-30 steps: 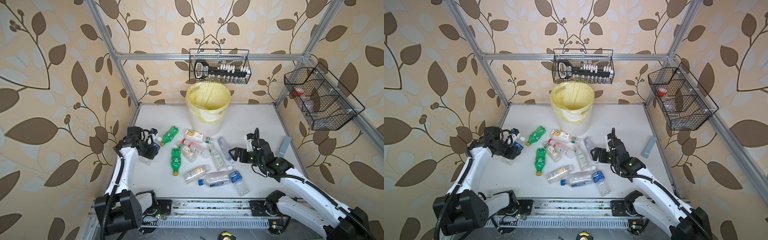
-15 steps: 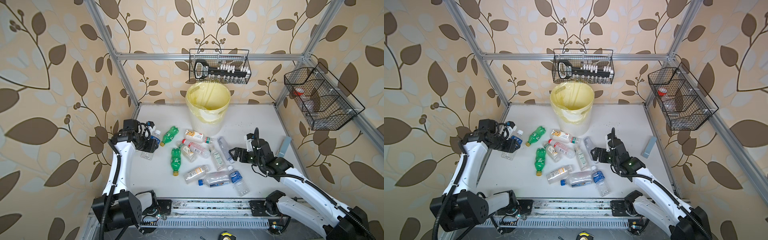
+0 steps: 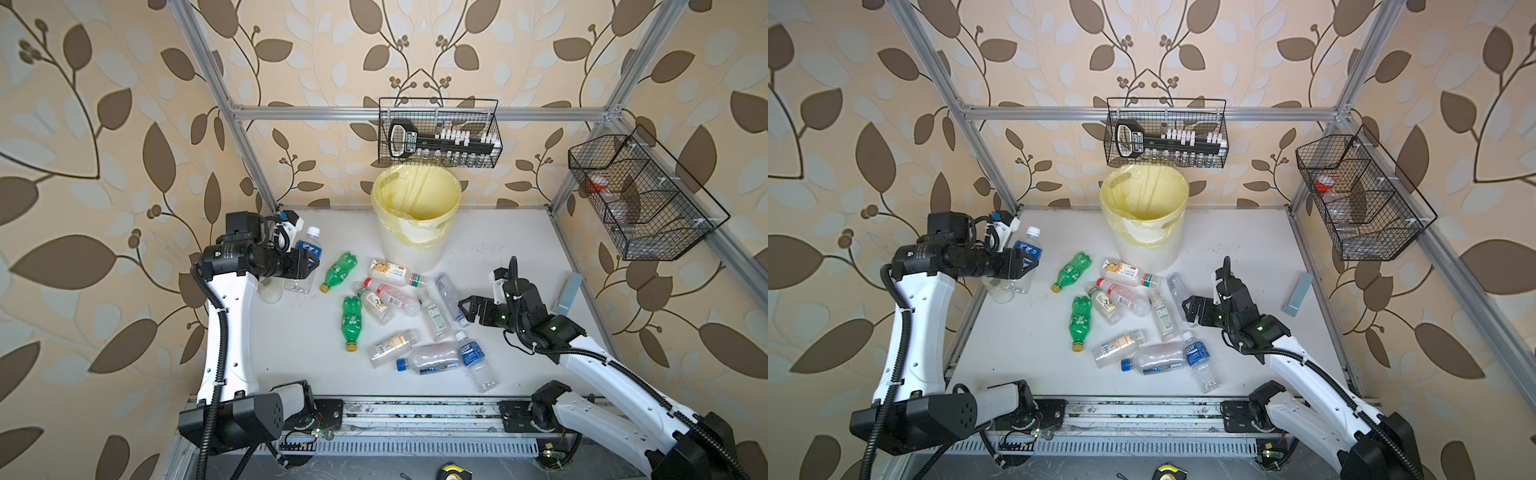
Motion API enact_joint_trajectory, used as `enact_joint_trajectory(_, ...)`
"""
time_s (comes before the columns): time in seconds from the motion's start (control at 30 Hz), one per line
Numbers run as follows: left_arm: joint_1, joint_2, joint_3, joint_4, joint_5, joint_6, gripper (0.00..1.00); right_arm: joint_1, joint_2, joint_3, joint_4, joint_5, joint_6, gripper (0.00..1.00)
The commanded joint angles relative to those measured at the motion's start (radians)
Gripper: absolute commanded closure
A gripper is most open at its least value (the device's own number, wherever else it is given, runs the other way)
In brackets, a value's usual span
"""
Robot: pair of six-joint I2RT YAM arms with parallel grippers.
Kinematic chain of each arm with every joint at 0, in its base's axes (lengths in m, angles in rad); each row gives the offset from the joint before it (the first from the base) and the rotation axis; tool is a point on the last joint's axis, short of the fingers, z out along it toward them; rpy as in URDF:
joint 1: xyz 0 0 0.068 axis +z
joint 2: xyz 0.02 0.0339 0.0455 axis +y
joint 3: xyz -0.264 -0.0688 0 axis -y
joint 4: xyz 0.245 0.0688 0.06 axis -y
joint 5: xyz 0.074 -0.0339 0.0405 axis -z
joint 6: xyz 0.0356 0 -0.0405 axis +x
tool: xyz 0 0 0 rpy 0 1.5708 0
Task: Throw the plastic bottles in the bin
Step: 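Lift the bottle with the left gripper and carry it toward the yellow bin, then hold the white-capped bottle over the yellow bin and open the left gripper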
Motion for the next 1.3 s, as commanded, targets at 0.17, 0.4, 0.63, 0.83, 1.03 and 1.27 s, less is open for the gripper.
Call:
enact_joint_trajectory(0.17, 0.008, -0.005, 0.107, 0.109, 0.212, -0.187, 0.56, -0.003, -0.003, -0.023, 0.015, 0.003, 0.016, 0.0)
enact_joint_trajectory(0.4, 0.007, -0.022, 0.109, 0.394, 0.292, -0.474, 0.59, -0.003, -0.017, -0.023, 0.002, 0.011, 0.017, 0.0)
enact_joint_trajectory(0.63, -0.039, 0.042, 0.147, 0.591, 0.32, -0.701, 0.62, -0.004, -0.024, -0.013, -0.006, 0.018, 0.013, 0.0)
enact_joint_trajectory(0.83, -0.165, 0.103, 0.189, 0.587, 0.262, -0.687, 0.61, -0.005, -0.026, -0.015, -0.005, 0.012, 0.025, 0.0)
enact_joint_trajectory(1.03, -0.288, 0.172, 0.239, 0.558, 0.186, -0.642, 0.61, -0.006, -0.043, -0.011, -0.025, 0.023, 0.026, 0.0)
enact_joint_trajectory(1.27, -0.423, 0.357, 0.417, 0.518, 0.126, -0.589, 0.61, -0.005, -0.062, -0.008, -0.048, 0.035, 0.044, 0.0)
